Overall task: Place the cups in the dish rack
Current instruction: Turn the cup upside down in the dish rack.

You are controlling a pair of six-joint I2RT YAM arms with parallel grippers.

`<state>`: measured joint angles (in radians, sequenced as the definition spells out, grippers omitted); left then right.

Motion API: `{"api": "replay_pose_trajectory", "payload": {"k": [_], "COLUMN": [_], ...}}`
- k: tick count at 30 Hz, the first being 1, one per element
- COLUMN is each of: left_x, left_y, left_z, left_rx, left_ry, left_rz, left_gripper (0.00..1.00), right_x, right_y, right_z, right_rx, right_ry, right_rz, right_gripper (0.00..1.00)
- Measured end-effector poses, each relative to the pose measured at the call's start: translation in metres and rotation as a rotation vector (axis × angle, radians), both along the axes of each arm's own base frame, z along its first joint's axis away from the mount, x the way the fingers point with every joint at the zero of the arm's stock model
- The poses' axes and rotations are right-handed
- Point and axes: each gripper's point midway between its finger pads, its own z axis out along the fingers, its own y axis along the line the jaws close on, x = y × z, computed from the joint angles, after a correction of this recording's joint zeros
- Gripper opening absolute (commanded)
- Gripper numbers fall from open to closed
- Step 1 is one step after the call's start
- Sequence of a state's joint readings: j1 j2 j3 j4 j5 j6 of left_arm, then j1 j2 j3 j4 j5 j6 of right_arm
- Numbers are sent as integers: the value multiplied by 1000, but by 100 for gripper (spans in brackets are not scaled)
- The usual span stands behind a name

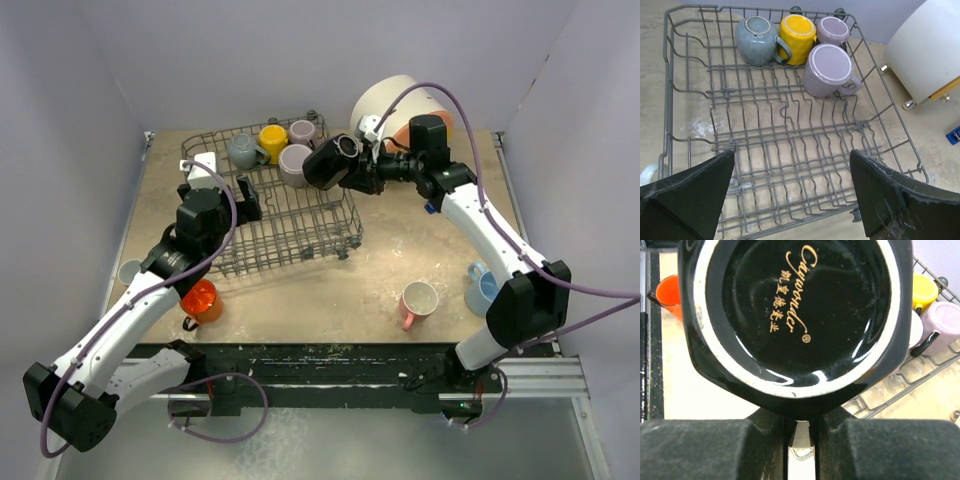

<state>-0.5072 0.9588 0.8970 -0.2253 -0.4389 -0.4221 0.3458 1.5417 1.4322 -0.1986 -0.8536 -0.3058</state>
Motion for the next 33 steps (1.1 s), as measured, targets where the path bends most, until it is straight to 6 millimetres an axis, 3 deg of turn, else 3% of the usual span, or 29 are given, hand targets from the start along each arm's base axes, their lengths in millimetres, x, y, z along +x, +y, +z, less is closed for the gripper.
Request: {"api": "replay_pose_trajectory", "payload": {"k": [9,18,23,33], "left_x": [23,24,24,25], "left_y": [5,5,6,12], "left_z": [21,12,5,21], "left_rx": [-12,-33,-25,-25], "left_ry": [0,43,74,53], "left_rz": [35,50,63,89], "left_gripper": [99,99,99,99], "right_x": [20,49,71,85], "right_y": [5,18,35,86], "right_z": [-18,-35,-47,-68], "right_rx": [-53,-87,-119,-162], "right_ry": [-26,-33,-25,-2], "right_rz": [31,27,22,72], "right_gripper": [0,0,0,0]}}
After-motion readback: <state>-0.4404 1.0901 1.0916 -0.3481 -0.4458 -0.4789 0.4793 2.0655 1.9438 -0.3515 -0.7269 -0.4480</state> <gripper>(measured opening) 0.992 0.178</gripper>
